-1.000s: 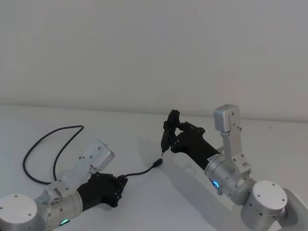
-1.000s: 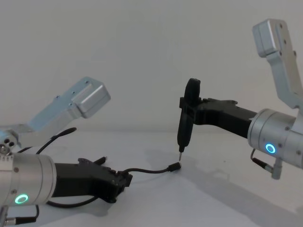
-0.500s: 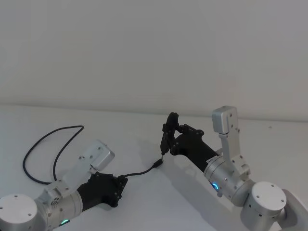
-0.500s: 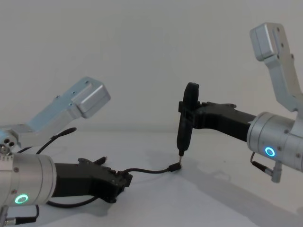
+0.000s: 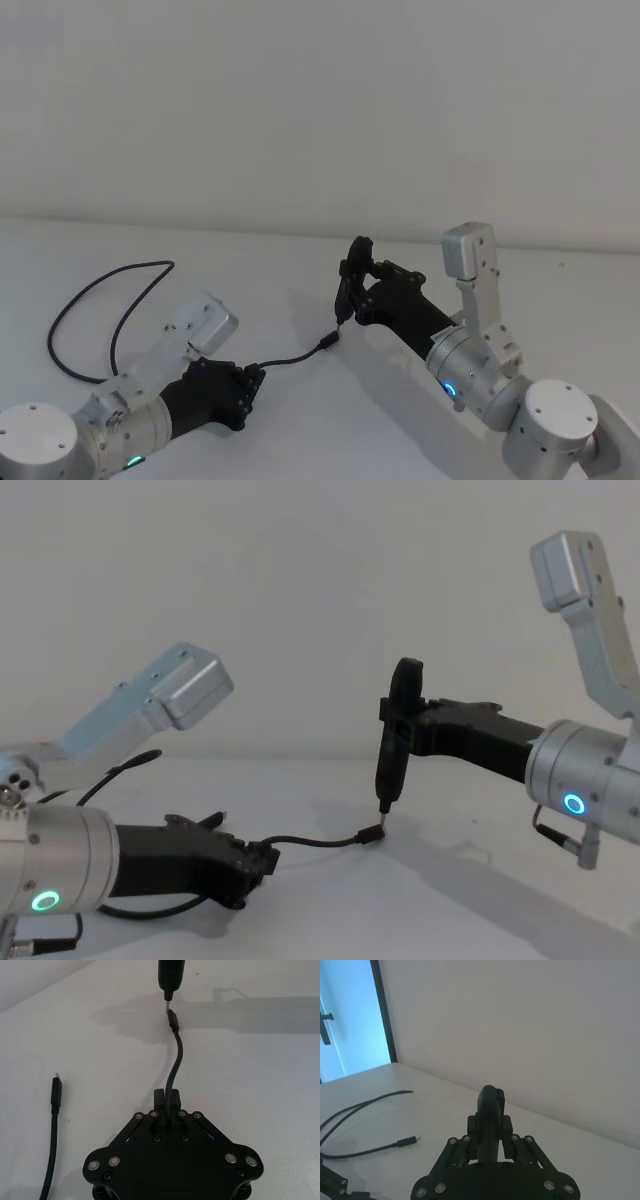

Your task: Pick up the data cable with the one hand.

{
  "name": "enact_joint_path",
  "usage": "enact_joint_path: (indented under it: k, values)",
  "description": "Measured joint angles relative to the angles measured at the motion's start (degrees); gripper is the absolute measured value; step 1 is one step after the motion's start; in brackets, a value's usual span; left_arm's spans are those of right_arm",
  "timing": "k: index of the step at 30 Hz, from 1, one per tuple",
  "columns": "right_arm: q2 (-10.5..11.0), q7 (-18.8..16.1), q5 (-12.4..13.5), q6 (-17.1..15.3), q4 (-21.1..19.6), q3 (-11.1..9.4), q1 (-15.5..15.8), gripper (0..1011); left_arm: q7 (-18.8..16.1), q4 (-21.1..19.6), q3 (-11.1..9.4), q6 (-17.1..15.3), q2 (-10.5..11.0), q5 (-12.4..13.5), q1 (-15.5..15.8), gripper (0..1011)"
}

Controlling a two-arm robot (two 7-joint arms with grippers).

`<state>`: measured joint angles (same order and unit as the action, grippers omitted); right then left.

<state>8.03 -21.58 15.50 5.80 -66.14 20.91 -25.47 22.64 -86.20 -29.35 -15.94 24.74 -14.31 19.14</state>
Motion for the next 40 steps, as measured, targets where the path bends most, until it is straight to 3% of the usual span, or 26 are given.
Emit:
enact_joint_path:
  k: [40]
  values:
    - [0.2,0.0,0.1,-0.1,-0.2,-0.1,0.2,274,0.0,0.0,0.0,0.0,0.0,0.0,0.0,42]
